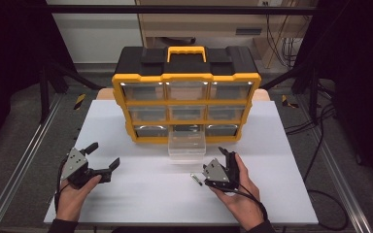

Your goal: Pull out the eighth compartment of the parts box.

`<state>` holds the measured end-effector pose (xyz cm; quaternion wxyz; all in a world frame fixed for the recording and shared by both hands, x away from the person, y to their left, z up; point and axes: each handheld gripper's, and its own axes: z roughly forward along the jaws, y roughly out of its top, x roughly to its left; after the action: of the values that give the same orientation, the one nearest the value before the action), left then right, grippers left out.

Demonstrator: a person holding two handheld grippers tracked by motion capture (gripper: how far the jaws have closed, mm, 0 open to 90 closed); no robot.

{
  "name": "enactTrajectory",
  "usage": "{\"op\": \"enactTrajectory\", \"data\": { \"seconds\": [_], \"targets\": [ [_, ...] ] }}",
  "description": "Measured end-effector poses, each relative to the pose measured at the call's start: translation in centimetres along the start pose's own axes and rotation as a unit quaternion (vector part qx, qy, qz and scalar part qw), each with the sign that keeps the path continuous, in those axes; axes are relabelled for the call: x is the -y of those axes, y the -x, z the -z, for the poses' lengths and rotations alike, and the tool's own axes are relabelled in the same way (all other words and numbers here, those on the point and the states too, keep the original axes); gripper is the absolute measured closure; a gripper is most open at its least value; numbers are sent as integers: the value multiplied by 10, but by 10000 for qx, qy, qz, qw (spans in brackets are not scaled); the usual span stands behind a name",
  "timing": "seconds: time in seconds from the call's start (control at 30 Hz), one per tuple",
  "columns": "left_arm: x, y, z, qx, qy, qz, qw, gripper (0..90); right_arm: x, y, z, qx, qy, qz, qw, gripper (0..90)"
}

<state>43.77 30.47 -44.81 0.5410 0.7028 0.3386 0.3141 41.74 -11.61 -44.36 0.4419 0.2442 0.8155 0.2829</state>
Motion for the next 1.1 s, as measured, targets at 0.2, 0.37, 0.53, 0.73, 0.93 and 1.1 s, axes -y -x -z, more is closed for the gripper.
{"op": "enactTrajectory", "data": {
  "seconds": [0.2, 0.37, 0.53, 0.73, 0.93, 1.1],
  "targets": [
    [0, 0, -1, -16, -51, -29, 10000, 27, 9, 11, -2, -377, -177, -766, 9962, 202],
    [0, 1, -1, -34, -69, -61, 10000, 27, 11, 19, 0, -609, -359, -1181, 9905, 196],
    [0, 2, -2, -24, -83, -99, 9999, 26, 15, 25, -1, -878, -548, -1490, 9834, 177],
    [0, 3, -2, -23, -127, -127, 9998, 25, 17, 25, 1, -1138, -621, -1649, 9778, 158],
    [0, 3, -3, -13, -127, -131, 9998, 25, 22, 24, 4, -1187, -680, -1637, 9770, 139],
    [0, 4, -3, -9, -126, -133, 9998, 25, 23, 26, 3, -1340, -701, -1793, 9721, 117]
  ]
}}
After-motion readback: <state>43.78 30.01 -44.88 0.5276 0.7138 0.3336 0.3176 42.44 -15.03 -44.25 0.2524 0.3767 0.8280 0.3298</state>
